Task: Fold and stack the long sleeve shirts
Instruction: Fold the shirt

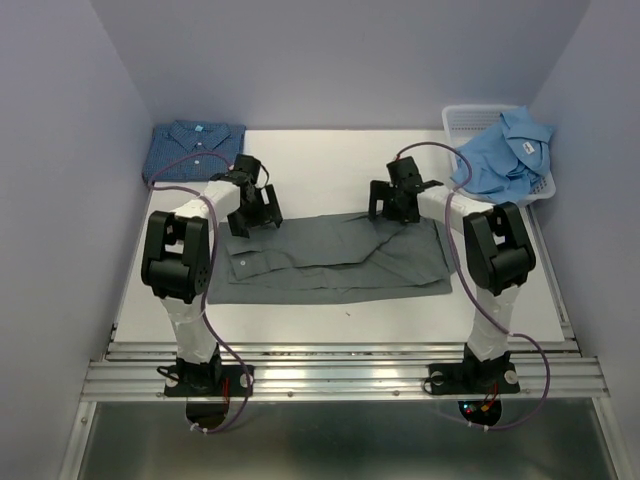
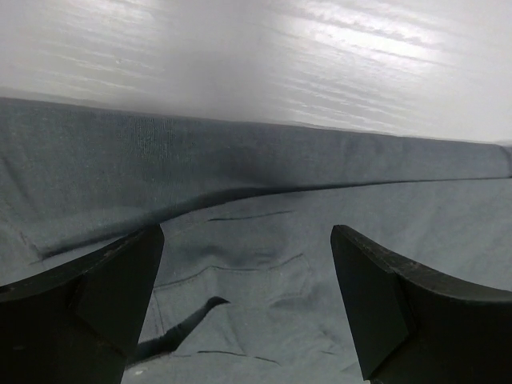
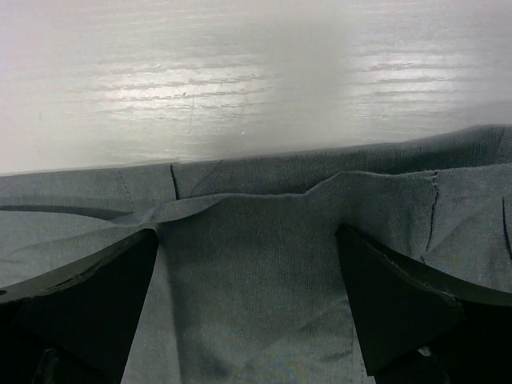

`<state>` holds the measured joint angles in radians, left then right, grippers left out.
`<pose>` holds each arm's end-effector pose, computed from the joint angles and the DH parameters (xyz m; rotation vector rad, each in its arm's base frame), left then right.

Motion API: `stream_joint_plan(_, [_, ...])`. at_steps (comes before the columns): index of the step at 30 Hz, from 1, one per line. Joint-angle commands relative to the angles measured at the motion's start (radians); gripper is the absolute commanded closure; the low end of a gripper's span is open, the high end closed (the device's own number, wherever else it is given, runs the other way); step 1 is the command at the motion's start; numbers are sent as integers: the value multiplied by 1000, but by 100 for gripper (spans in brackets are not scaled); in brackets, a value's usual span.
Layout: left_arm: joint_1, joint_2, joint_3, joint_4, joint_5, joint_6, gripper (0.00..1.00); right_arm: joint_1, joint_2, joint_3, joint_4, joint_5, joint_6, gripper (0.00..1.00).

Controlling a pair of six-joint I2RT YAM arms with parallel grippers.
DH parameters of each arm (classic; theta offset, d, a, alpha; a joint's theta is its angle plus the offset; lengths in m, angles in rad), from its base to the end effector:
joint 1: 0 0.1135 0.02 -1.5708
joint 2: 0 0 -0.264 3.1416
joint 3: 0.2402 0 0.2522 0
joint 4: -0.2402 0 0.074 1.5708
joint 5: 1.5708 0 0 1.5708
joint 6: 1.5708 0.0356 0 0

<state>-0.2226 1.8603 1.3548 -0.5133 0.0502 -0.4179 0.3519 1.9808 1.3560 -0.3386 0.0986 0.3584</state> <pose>0.3860 -0.0892 0.2071 -0.2367 2.6069 -0.2958 0.3968 0.1420 0.1711 0.0474 2.5343 0.1589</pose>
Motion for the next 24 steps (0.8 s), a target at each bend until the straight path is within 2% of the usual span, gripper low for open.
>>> stream_joint_plan(1, [-1,46,-49,25,-21,-24,1,-47,62,-18,-22,-11,19,0])
stream_joint_plan(4, [-3,62,-95,50,13,-41,1,-47,147,63,4,-45,4,0])
stream_joint_plan(8, [-21,28,-236,52,49,-100,1,-56,312,279,7,-91,-32,0])
stream_joint_plan(10, [-53,-47,-304,91,144,-133,1,-56,439,434,15,-202,-68,0])
stream_joint_plan(11, [-67,-74,-378,129,236,-175,1,-56,481,486,18,-239,-50,0])
stream_joint_plan(12, [-102,-135,-414,140,261,-205,1,-56,524,538,18,-290,-39,0])
stream_joint_plan(13, [-127,-163,-466,144,270,-243,1,-56,608,657,10,-374,-12,0])
stream_joint_plan(17, [-259,-240,-526,186,341,-378,1,-56,777,915,33,-497,66,0])
stream_joint_plan(19, [-325,-248,-531,223,362,-430,1,-36,819,966,76,-566,99,0])
stream_joint_plan(24, [-440,-214,-503,284,385,-458,1,22,901,1020,179,-611,146,0])
